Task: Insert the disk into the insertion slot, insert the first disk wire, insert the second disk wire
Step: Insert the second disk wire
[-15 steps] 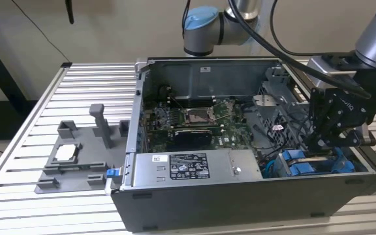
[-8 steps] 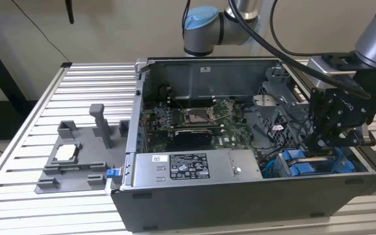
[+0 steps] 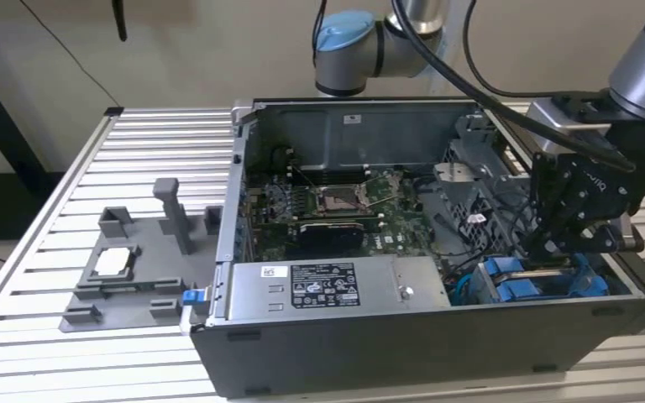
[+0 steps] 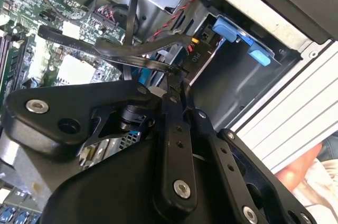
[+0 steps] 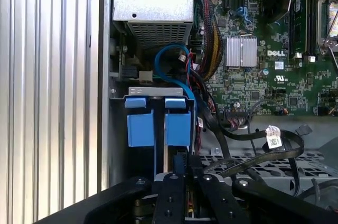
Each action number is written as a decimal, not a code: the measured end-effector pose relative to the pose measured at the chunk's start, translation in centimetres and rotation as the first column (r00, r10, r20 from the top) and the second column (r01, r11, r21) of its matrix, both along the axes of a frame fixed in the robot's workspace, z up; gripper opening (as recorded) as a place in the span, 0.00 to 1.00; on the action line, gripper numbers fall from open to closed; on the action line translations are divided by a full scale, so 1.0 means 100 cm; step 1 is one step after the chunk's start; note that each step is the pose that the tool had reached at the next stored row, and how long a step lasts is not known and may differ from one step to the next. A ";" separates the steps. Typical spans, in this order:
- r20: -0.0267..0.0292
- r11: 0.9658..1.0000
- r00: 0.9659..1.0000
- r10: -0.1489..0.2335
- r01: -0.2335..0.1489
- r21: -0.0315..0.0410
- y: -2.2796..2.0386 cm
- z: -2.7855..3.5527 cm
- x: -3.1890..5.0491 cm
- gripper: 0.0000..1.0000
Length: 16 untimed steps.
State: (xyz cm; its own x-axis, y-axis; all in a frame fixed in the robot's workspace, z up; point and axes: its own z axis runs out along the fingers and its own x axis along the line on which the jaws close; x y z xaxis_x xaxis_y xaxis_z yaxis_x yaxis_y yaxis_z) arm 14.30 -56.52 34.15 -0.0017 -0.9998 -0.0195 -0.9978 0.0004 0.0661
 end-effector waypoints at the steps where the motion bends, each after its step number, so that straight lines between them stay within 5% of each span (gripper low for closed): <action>1: 0.000 1.000 1.000 0.000 0.000 0.000 0.0000 -0.0004 0.0000 0.16; 16: 0.000 1.000 1.000 0.000 0.000 0.001 -0.0004 -0.0052 0.0000 0.17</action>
